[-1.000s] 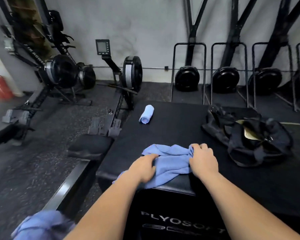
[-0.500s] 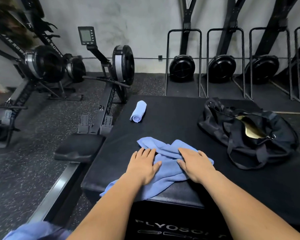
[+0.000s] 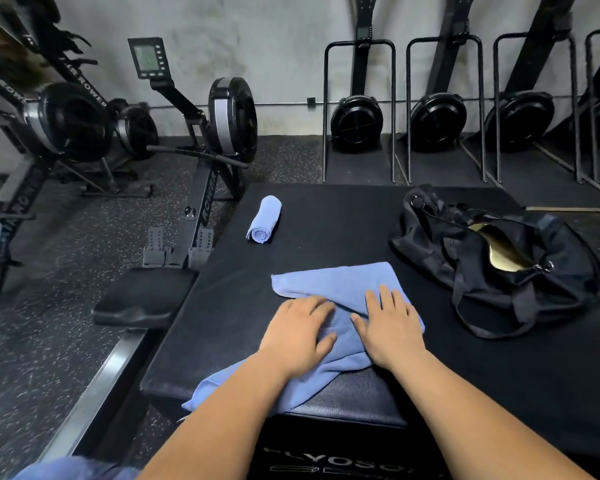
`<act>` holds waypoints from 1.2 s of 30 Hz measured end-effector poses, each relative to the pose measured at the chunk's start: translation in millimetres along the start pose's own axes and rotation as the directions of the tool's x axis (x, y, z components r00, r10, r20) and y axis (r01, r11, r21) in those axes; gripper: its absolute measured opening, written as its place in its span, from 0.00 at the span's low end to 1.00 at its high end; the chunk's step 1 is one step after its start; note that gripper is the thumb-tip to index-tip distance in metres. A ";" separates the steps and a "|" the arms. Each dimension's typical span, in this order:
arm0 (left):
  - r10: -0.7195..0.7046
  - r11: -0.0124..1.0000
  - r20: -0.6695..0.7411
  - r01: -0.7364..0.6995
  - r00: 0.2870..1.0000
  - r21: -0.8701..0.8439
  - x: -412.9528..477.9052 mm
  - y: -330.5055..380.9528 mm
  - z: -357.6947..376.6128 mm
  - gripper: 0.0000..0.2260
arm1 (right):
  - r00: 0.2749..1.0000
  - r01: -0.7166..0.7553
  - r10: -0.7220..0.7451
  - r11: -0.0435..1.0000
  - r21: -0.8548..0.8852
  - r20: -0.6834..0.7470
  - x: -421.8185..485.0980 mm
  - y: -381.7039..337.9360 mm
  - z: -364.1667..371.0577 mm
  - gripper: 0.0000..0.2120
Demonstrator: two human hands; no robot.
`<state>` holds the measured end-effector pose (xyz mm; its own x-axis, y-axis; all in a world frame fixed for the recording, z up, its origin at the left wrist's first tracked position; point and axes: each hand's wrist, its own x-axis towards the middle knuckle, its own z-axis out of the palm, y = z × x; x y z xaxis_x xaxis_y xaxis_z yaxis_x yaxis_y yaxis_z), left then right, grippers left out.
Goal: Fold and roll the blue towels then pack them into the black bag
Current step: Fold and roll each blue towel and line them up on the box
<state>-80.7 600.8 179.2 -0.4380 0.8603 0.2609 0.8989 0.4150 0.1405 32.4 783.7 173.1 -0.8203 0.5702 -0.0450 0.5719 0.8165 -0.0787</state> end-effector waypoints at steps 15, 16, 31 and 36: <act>-0.403 0.899 0.299 0.313 0.865 0.306 6.9 -26.2 -9.0 0.42 | 0.992 0.093 -0.090 0.995 0.039 -0.090 6.9 -15.4 -19.1 0.32; -0.414 0.895 0.304 0.324 0.858 0.306 8.8 -25.2 -7.8 0.42 | 0.978 0.170 -0.163 0.984 0.046 -0.128 -2.1 -21.2 -18.0 0.29; -0.052 0.989 -0.008 0.051 0.999 -0.140 -76.1 -46.7 -37.1 0.13 | 0.790 0.551 -0.512 0.834 0.026 -0.336 -48.5 -35.7 -13.0 0.10; -0.097 0.988 0.108 0.109 0.989 -0.106 -93.7 -44.7 -37.5 0.21 | 0.793 0.576 -0.533 0.813 0.080 -0.297 -68.4 -37.3 -5.0 0.08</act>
<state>-80.3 490.6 184.3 -0.5193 0.8429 0.1412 0.8395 0.4722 0.2687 67.3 714.7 184.1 -0.9524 0.0438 0.3017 -0.0084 0.9855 -0.1695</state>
